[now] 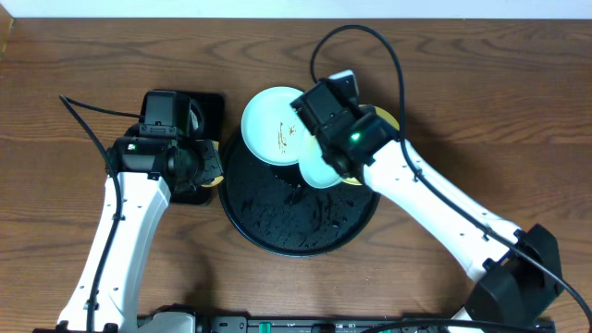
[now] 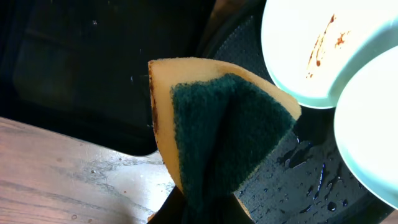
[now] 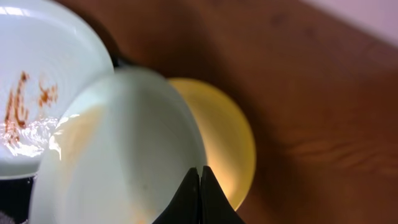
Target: Clean dirty plates on tray and stack at the side
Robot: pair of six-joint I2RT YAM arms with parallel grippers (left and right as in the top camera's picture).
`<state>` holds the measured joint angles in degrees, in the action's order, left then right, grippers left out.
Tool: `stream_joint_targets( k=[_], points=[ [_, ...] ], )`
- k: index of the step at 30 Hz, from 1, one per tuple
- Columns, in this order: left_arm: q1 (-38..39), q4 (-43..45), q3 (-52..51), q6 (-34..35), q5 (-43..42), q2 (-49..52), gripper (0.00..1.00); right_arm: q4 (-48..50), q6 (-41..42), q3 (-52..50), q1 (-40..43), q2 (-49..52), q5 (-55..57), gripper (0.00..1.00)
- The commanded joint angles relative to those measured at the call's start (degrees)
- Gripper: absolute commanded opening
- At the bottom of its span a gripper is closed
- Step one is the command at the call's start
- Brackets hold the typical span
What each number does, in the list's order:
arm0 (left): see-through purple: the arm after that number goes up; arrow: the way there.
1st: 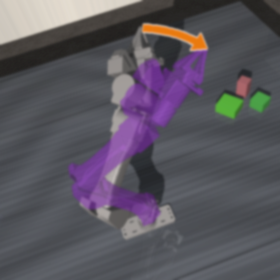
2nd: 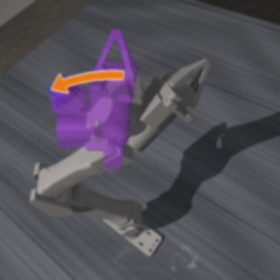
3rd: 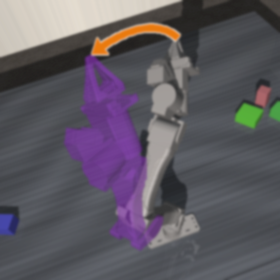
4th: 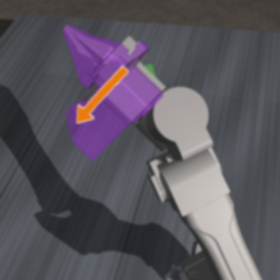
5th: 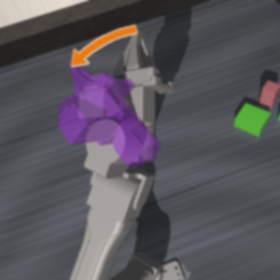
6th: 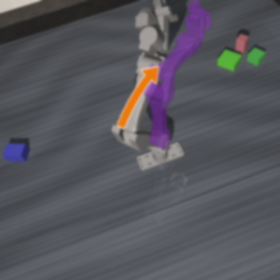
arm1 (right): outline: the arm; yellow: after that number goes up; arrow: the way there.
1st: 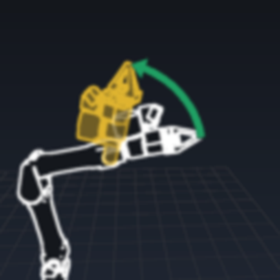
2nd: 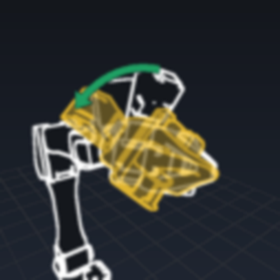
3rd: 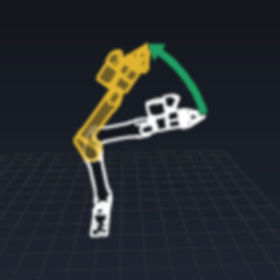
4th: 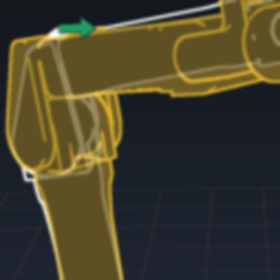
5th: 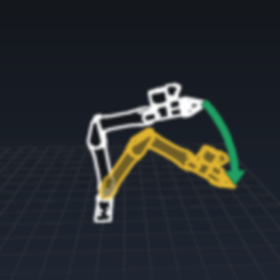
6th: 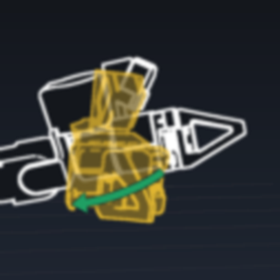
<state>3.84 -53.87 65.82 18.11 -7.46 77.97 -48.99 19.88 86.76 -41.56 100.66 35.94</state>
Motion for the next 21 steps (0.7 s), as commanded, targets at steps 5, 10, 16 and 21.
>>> stream_joint_targets(
  k=[5, 10, 16, 21],
  points=[
    [-0.3, 0.5, 1.0, -0.4, -0.5, -0.2, 0.08, 0.1, -5.3, 2.4, -5.2, -1.8, 13.2, 0.02],
    [-0.3, 0.8, 1.0, -0.3, -0.5, 0.1, 0.08, -0.7, -5.3, 2.4, -6.1, -1.8, 11.1, 0.02],
    [-0.3, 0.8, 1.0, -0.3, -0.5, 1.9, 0.14, -7.5, 6.1, 2.3, -4.3, -1.7, 1.4, 0.30],
    [-0.3, 0.2, 1.0, -0.3, -0.5, 4.1, 0.16, -14.3, 16.0, 2.3, -0.9, -1.3, -6.8, 0.84]
  ],
)
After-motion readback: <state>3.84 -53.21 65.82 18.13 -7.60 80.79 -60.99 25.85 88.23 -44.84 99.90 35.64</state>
